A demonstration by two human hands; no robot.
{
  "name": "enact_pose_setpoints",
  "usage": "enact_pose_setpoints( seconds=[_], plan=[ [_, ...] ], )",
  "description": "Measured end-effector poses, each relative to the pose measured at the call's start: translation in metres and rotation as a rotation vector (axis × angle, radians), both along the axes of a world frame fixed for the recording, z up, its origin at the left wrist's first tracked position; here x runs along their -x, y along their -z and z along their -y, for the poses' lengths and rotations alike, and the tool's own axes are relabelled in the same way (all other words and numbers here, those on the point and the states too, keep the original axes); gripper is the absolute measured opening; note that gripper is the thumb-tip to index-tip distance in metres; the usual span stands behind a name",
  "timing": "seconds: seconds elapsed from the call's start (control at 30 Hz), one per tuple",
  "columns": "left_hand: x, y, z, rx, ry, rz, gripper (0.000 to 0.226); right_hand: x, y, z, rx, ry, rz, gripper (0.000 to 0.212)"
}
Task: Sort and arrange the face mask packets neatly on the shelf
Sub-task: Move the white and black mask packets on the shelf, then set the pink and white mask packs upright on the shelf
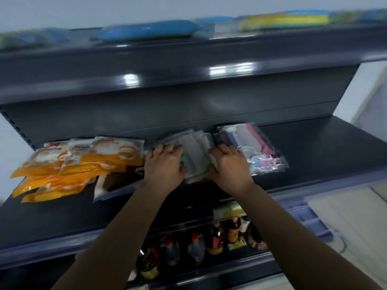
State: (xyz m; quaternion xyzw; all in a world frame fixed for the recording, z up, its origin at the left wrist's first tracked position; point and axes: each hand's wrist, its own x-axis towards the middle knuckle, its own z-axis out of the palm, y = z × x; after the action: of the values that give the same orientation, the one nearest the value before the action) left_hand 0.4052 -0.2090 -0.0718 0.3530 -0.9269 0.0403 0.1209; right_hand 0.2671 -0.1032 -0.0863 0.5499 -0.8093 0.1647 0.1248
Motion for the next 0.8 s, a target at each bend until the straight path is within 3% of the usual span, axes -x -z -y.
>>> enact_pose_setpoints(
  seconds=[0.17,0.43,0.5,0.63,0.8],
  plan=[
    [0.065,0.004,-0.050,-0.048,0.046,0.009,0.056,0.059,0.001,-0.045,-0.080,0.063,-0.091,0.031],
    [0.128,0.015,-0.090,-0.032,0.006,0.034,0.049,0.127,0.004,-0.082,-0.133,0.014,-0.033,0.045],
    [0.140,0.019,-0.093,-0.093,-0.007,-0.005,0.049,0.139,0.006,-0.082,-0.124,0.009,0.073,0.045],
    [0.161,0.023,-0.091,-0.231,-0.029,-0.076,0.052,0.159,0.013,-0.075,0.053,-0.017,0.488,0.036],
    [0.182,0.029,-0.079,-0.464,-0.112,-0.223,0.057,0.182,0.020,-0.057,0.094,0.011,0.716,0.048]
  ],
)
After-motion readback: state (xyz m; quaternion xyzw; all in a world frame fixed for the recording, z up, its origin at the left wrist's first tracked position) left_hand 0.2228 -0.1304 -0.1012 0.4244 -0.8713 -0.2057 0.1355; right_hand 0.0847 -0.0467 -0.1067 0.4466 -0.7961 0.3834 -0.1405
